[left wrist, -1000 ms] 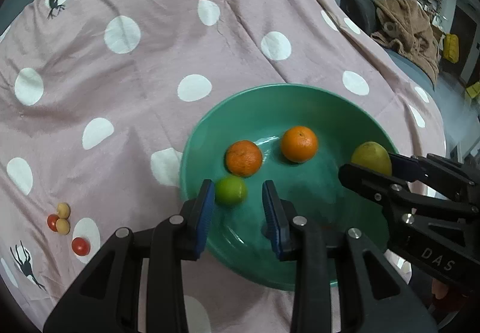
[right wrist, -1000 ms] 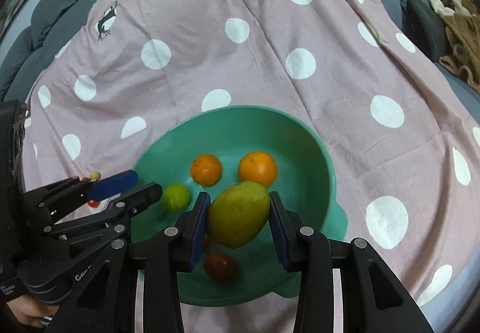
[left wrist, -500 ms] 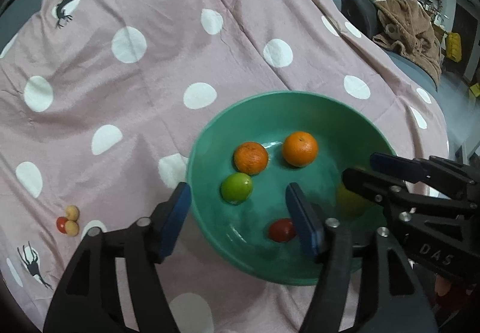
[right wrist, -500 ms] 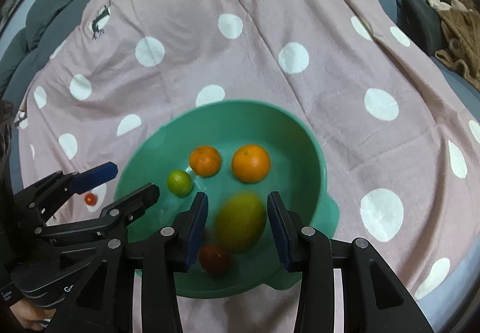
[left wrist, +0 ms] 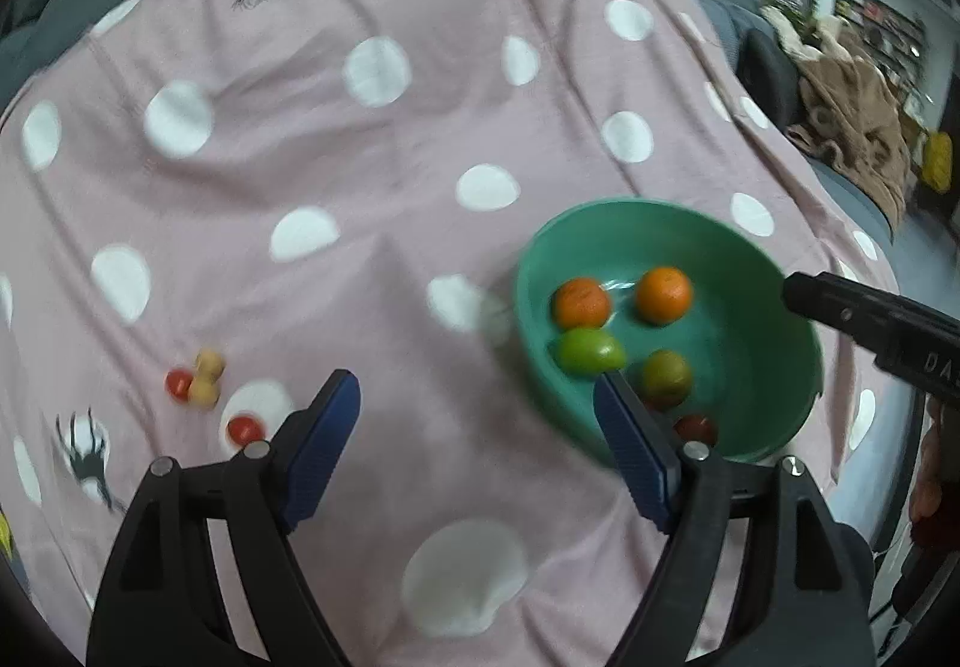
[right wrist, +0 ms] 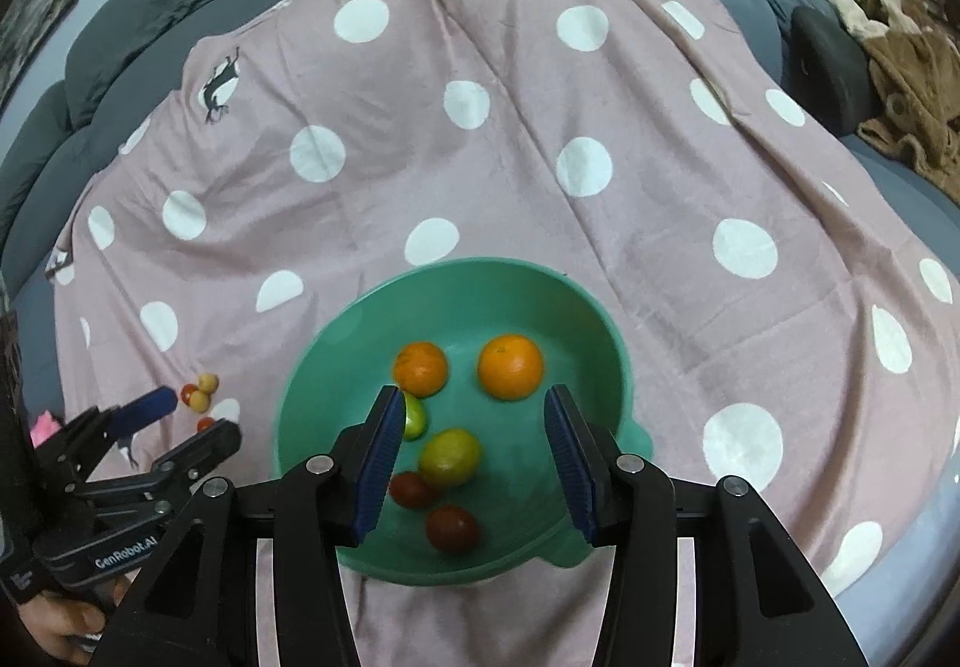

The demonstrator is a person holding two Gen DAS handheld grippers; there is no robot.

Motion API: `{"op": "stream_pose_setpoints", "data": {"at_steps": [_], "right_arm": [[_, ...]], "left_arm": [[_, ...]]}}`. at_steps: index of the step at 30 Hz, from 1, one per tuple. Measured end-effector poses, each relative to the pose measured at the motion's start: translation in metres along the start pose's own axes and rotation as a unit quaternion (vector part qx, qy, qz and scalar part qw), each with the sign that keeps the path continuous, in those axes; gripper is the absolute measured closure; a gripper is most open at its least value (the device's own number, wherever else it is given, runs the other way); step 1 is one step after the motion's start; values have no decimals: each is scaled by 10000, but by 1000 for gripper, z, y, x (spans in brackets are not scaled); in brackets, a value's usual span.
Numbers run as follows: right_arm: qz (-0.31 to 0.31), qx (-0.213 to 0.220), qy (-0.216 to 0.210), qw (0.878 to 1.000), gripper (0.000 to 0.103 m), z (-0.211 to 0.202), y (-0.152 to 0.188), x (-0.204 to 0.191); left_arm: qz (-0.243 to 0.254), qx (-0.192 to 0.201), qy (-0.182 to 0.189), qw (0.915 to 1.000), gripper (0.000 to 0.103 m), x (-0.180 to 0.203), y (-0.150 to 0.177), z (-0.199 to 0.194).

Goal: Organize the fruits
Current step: 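Move both open tools back toward the small fruit cluster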

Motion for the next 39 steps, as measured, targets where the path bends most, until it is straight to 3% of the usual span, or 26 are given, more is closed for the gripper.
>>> {"op": "stream_pose_setpoints", "data": {"at_steps": [7,18,29,39], "right_arm": [[-375,-92,-217,9990,54,0,7,-29],[-1262,-365,-783,9882,54,8,31,-96],[-1919,-875,-1194,9702,54,36,58,-158],[-2113,-1207,-1464,9588,54,73,64,-195]], "left_arm": [[-772,-221,-80,9967,23,-53,45,-15],[-2139,-392,-503,9748,23,-148,106,-45],[-2325,-397,-584,9700,24,-171,124,-48],[-2387,-275,-442,9697,33,-195,99,-33]]}}
Point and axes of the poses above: each gripper's, at about its wrist camera, not at the fingertips, and z roughly the way its jaws point, x to its right, y to its underside, the point moved 3 cm from there along z, roughly the way its jaws point
